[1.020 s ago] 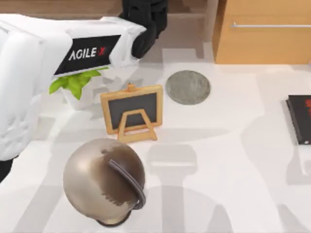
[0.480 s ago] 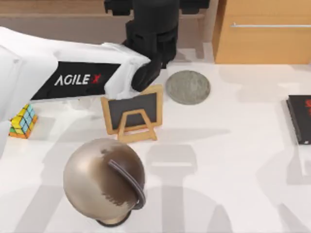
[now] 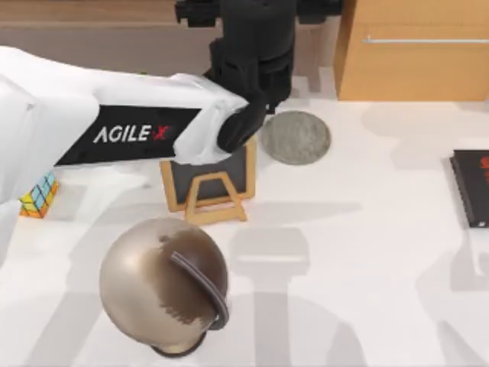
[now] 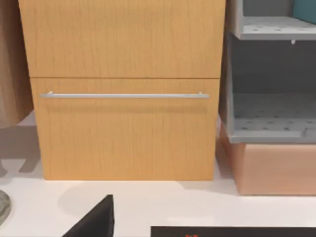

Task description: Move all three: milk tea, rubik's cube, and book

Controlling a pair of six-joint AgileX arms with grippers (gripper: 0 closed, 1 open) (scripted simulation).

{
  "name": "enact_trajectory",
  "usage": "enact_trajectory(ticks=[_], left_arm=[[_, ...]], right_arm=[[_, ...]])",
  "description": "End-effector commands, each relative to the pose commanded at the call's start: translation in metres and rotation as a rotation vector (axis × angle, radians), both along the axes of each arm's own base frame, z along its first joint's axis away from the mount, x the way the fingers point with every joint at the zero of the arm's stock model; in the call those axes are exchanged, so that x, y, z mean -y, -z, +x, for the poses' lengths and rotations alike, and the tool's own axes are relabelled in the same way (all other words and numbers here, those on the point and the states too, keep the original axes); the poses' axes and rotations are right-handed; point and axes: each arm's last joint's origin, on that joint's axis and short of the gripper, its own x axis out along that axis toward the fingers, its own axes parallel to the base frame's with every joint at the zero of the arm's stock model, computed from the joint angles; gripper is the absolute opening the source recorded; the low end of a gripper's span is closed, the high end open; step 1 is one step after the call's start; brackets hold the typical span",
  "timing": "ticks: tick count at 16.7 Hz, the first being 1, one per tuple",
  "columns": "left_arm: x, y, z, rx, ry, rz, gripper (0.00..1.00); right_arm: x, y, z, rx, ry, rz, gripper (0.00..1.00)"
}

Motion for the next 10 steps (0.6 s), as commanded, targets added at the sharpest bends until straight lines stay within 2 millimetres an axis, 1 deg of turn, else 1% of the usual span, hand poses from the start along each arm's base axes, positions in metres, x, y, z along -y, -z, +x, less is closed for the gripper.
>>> enact_trajectory(ticks=[1, 2, 3, 5, 7, 8, 9, 10], left_arm=[[0.009, 0.001, -0.006, 0.01, 0.006, -0.01, 0.0], [0.019, 0.008, -0.012, 0.013, 0.011, -0.015, 0.0], [0.028, 0.019, -0.016, 0.009, 0.013, -0.013, 0.0], [0.042, 0.051, -0.02, -0.012, 0.003, 0.004, 0.0], [0.05, 0.085, -0.019, -0.033, -0.012, 0.024, 0.0], [0.054, 0.099, -0.018, -0.038, -0.015, 0.03, 0.0], [0.057, 0.109, -0.017, -0.038, -0.013, 0.031, 0.0], [0.059, 0.115, -0.015, -0.034, -0.009, 0.029, 0.0]], right_arm=[[0.0, 0.0, 0.0, 0.0, 0.0, 0.0, 1.0], [0.0, 0.0, 0.0, 0.0, 0.0, 0.0, 1.0], [0.0, 0.0, 0.0, 0.0, 0.0, 0.0, 1.0], [0.0, 0.0, 0.0, 0.0, 0.0, 0.0, 1.0], [0.0, 0.0, 0.0, 0.0, 0.0, 0.0, 1.0], [0.0, 0.0, 0.0, 0.0, 0.0, 0.0, 1.0], [0.0, 0.0, 0.0, 0.0, 0.0, 0.0, 1.0], [0.0, 0.0, 0.0, 0.0, 0.0, 0.0, 1.0]])
